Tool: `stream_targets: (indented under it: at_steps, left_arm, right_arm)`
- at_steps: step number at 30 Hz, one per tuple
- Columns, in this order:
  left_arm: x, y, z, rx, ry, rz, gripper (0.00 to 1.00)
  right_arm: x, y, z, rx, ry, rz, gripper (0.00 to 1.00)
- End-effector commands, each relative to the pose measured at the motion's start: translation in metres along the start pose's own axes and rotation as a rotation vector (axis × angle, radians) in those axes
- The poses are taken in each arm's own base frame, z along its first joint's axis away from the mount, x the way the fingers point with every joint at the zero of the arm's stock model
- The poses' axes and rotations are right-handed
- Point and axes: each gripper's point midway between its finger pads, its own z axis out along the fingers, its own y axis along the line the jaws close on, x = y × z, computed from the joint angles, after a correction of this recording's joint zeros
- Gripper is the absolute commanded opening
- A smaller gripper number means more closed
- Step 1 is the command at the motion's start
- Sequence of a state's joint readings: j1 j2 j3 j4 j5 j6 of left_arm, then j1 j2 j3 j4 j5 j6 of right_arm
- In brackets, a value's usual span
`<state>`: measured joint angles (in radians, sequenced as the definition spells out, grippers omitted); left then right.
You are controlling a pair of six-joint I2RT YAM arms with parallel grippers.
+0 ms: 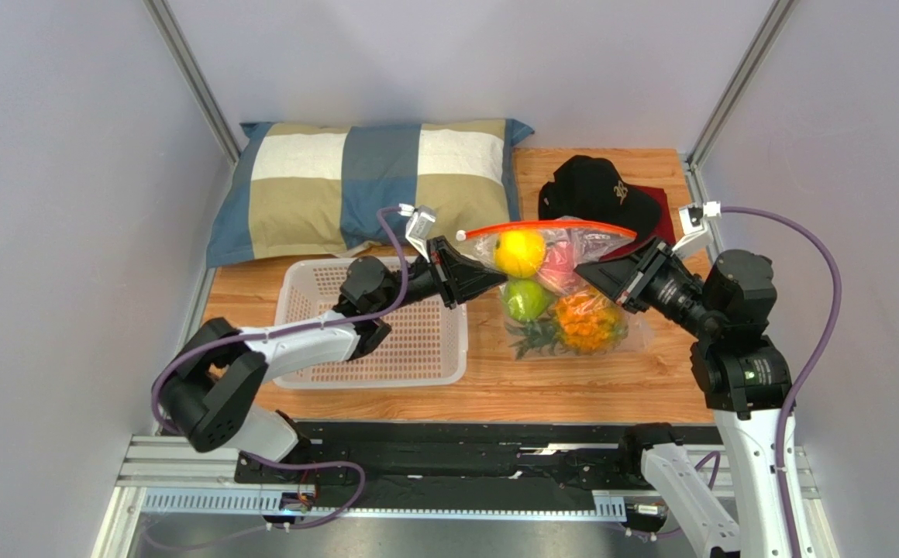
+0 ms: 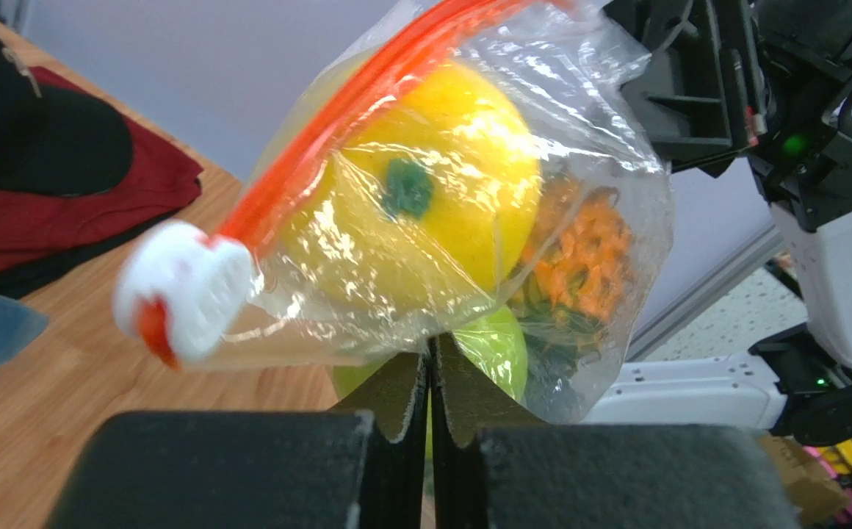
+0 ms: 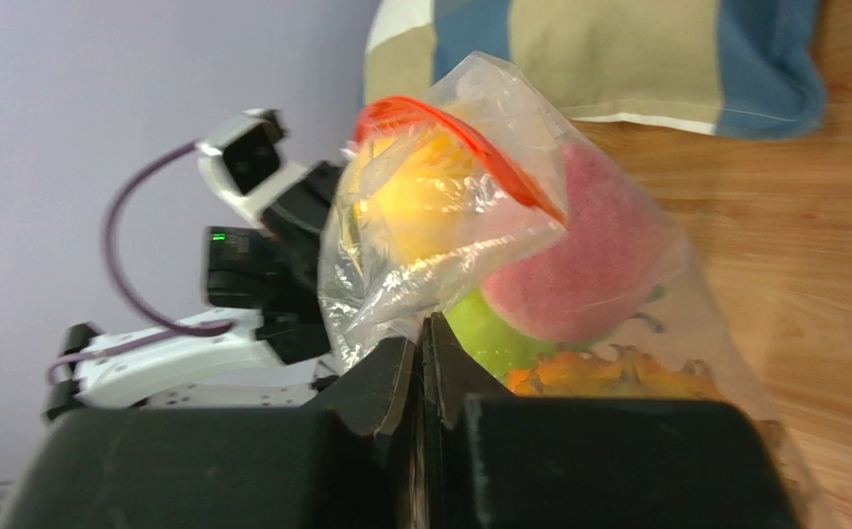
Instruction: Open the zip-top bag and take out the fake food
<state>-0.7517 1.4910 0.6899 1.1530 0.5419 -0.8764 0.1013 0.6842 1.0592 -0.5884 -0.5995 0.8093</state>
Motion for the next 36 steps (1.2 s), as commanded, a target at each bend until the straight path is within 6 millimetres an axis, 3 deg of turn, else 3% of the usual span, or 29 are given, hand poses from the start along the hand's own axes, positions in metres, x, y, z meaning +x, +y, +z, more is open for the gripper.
stream_targets:
  at_steps: [1,4,6,10,13,15,16,17,18,20,21,24,29,34,36]
  left_arm:
    - [-0.021,-0.010,-0.002,-0.039,0.043,0.190,0.00]
    - [-0.013,0.006,-0.010,-0.151,0.142,0.242,0.00]
    - [-0.008,0.014,-0.016,-0.196,0.203,0.281,0.00]
    - [0.012,0.018,-0.014,-0.154,0.322,0.277,0.00]
    - [0.027,0.029,-0.012,-0.157,0.393,0.246,0.00]
    - [0.034,0.035,-0.013,-0.158,0.414,0.243,0.00]
    - [0.039,0.037,-0.013,-0.148,0.427,0.243,0.00]
    - [0.040,0.037,-0.013,-0.142,0.432,0.243,0.00]
    - [0.042,0.038,-0.013,-0.138,0.438,0.244,0.00]
    - [0.044,0.042,-0.014,-0.151,0.461,0.244,0.00]
    - [0.044,0.042,-0.014,-0.155,0.461,0.242,0.00]
    - [0.042,0.039,-0.015,-0.152,0.449,0.241,0.00]
    - [0.035,0.029,-0.015,-0.140,0.442,0.251,0.00]
    - [0.034,0.027,-0.015,-0.143,0.452,0.240,0.00]
    - [0.033,0.025,-0.015,-0.140,0.448,0.240,0.00]
  right_arm:
    - [0.016,-0.060,-0.005,0.230,0.025,-0.075,0.29]
    - [0.015,-0.093,-0.016,0.407,0.045,-0.171,0.69]
    - [0.011,-0.105,-0.019,0.467,0.073,-0.244,0.75]
    - [0.000,-0.091,-0.008,0.386,0.085,-0.326,0.81]
    - [0.001,-0.078,0.007,0.282,0.122,-0.351,0.82]
    - [-0.002,-0.080,0.012,0.265,0.122,-0.397,0.85]
    - [-0.008,-0.071,0.022,0.189,0.100,-0.444,0.86]
    - [0.003,-0.081,0.031,0.156,0.130,-0.444,0.87]
    - [0.002,-0.070,0.040,0.065,0.128,-0.487,0.87]
    - [0.012,-0.081,0.054,0.016,0.171,-0.484,0.86]
    - [0.009,-0.071,0.062,-0.064,0.148,-0.530,0.82]
    - [0.017,-0.063,0.077,-0.166,0.158,-0.658,0.83]
    - [0.020,-0.058,0.091,-0.253,0.151,-0.969,0.78]
    - [0.019,-0.036,0.095,-0.385,0.138,-1.177,0.76]
    - [0.025,-0.040,0.098,-0.416,0.189,-1.255,0.72]
